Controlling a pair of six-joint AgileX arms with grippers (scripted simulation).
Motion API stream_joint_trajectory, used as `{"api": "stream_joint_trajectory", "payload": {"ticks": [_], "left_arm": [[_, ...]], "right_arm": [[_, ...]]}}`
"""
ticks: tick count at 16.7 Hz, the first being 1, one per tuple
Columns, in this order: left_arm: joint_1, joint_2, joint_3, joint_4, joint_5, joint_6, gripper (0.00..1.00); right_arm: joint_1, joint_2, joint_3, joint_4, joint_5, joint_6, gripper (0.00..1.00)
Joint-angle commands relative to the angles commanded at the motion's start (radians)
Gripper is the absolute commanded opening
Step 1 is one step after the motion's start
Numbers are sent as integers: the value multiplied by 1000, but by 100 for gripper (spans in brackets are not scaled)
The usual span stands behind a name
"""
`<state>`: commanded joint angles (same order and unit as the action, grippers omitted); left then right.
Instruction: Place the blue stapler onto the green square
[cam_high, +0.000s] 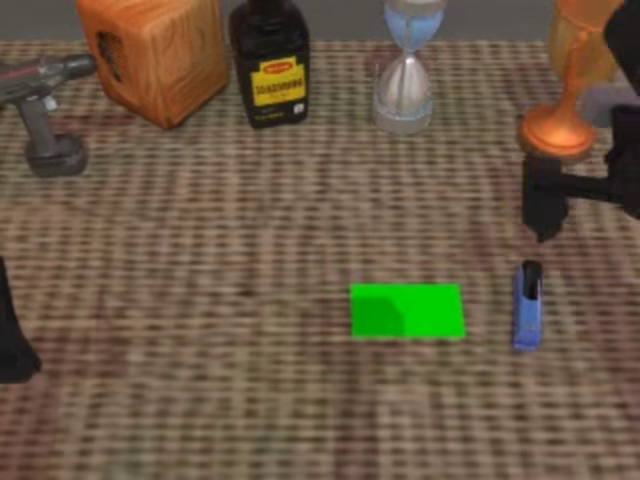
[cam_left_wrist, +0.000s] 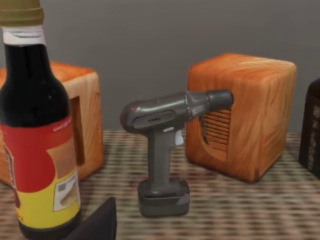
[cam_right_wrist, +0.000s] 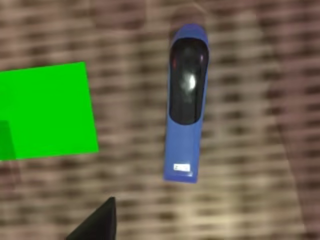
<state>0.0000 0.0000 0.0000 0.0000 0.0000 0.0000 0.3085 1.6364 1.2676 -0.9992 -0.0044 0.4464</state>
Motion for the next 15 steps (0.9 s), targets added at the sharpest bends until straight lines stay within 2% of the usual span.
{"api": "stream_joint_trajectory", "payload": {"ticks": [6,15], "left_arm": [[0,0,0,0,0,0,100],[0,0,0,0,0,0,100]], "right_arm": [[53,272,238,-158,2,78,100],[53,299,220,-126,3,81,100]]}}
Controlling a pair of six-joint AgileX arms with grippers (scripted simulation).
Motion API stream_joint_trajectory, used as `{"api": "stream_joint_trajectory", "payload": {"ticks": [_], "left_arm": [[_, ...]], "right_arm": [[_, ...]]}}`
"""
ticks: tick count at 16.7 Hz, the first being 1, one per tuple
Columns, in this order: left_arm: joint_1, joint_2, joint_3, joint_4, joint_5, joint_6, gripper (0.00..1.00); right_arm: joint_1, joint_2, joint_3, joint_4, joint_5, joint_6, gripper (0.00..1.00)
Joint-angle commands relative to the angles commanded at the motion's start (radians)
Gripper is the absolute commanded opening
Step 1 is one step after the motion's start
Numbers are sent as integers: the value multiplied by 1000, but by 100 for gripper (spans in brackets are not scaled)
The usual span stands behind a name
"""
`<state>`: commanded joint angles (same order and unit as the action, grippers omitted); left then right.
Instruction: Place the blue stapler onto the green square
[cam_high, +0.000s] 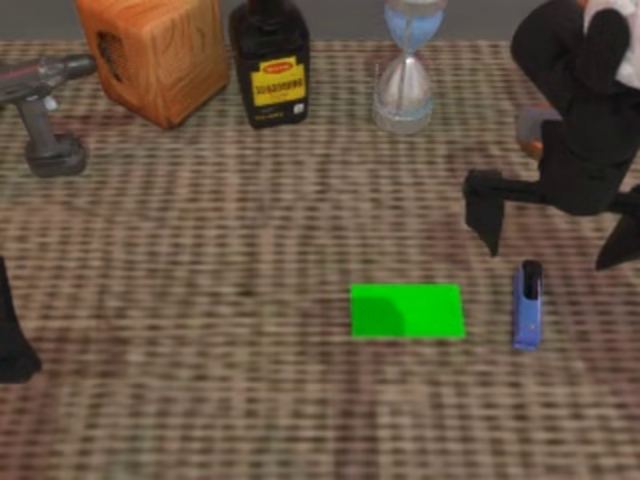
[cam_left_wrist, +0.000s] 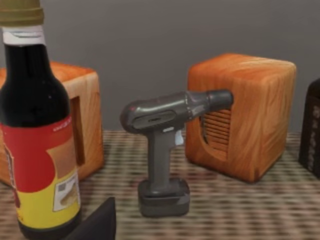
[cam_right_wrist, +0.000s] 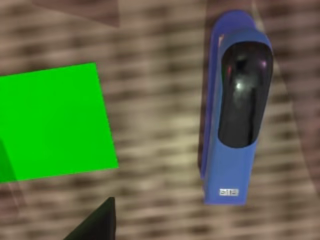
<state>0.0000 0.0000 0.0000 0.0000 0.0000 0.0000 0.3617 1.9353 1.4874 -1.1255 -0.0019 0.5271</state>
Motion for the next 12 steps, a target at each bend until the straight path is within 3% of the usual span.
{"api": "stream_joint_trajectory", "payload": {"ticks": [7,12], "left_arm": [[0,0,0,0,0,0,100],[0,0,0,0,0,0,100]], "right_arm": [[5,105,-181,296,1,6,100],[6,117,-201,322,1,7,100]]}}
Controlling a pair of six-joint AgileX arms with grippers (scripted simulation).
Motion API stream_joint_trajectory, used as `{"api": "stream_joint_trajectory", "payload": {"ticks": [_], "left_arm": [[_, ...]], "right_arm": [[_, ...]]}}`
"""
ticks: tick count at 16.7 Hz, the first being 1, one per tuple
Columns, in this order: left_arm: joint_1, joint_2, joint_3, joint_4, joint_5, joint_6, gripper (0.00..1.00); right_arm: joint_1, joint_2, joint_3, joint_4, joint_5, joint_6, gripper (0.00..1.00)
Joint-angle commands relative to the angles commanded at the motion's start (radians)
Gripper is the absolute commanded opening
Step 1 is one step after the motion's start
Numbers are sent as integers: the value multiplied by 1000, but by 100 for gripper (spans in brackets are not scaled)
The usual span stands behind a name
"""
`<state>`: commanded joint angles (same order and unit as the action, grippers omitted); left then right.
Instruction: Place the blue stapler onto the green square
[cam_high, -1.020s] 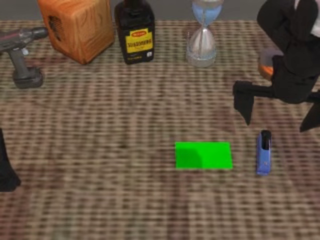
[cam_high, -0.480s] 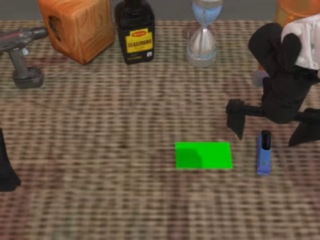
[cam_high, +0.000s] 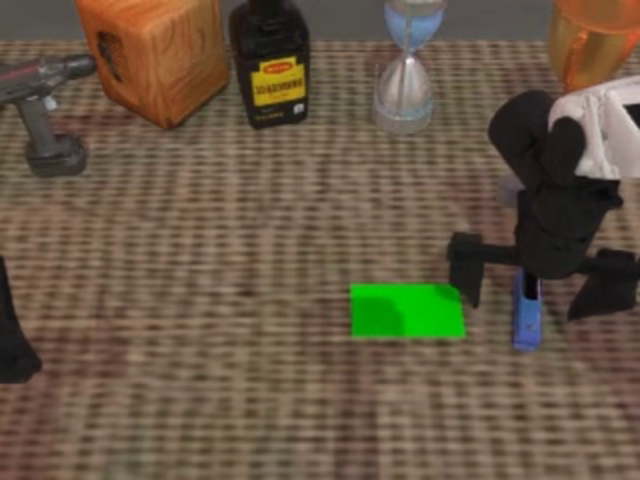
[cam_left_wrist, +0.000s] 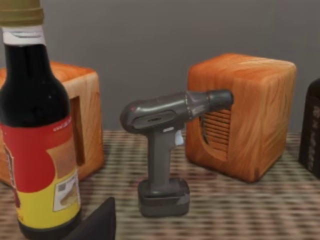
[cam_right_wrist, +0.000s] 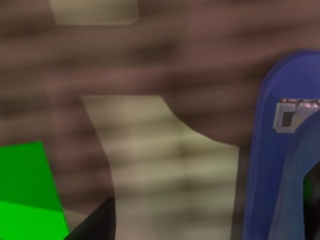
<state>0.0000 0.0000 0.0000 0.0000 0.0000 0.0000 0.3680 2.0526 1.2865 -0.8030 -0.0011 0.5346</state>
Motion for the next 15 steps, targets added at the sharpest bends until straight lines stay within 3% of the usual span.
{"api": "stream_joint_trajectory", "payload": {"ticks": [13,15], "left_arm": [[0,0,0,0,0,0,100],[0,0,0,0,0,0,100]], "right_arm": [[0,0,0,0,0,0,2],[0,0,0,0,0,0,0]]}}
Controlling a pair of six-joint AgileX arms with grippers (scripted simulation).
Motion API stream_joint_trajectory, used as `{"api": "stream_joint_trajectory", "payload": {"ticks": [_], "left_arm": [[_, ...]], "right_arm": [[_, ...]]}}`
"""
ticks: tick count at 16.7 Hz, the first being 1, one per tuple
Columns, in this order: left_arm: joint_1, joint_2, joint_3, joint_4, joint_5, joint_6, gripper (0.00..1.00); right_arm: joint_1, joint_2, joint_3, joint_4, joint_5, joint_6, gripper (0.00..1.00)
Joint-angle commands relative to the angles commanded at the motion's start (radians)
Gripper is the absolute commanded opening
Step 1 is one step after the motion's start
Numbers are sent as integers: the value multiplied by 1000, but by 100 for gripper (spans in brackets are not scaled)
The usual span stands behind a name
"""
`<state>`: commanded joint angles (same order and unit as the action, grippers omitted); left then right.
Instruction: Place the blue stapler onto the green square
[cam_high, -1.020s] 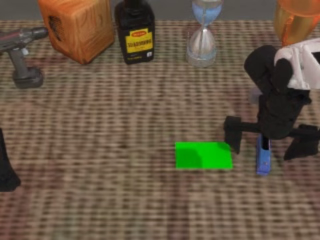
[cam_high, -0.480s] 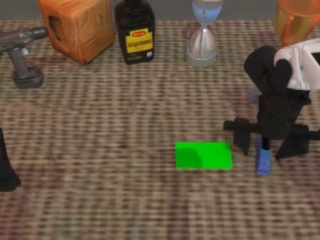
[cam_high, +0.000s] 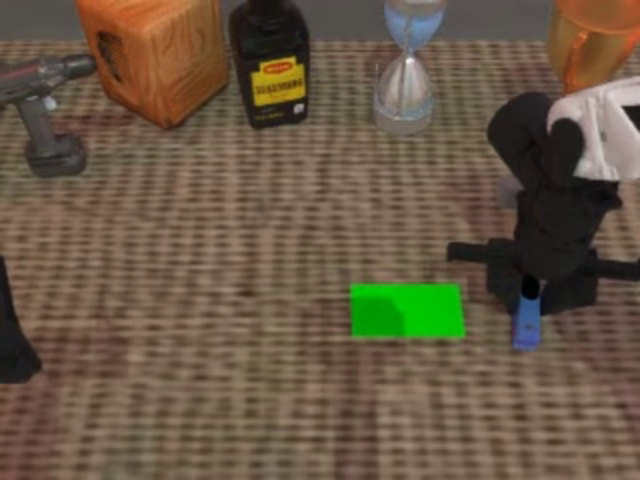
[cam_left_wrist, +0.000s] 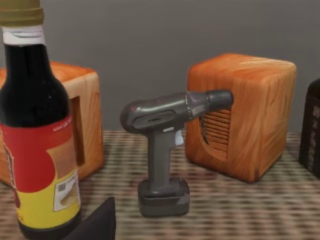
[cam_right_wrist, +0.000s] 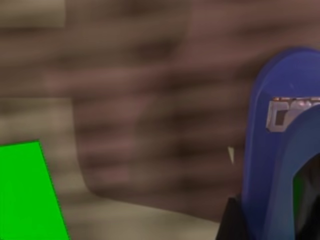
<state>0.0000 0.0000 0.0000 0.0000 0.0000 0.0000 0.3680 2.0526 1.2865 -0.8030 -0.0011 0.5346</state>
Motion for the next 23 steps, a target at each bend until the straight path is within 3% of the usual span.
{"api": "stream_joint_trajectory", "payload": {"ticks": [9,17,23], "left_arm": [[0,0,0,0,0,0,100],[0,0,0,0,0,0,100],[0,0,0,0,0,0,100]], "right_arm": [[-2,-7,15,-18,4,-1,0],[5,-113,215,-340,3,-3,0],[1,-127,234,-363,2,-3,0]]}}
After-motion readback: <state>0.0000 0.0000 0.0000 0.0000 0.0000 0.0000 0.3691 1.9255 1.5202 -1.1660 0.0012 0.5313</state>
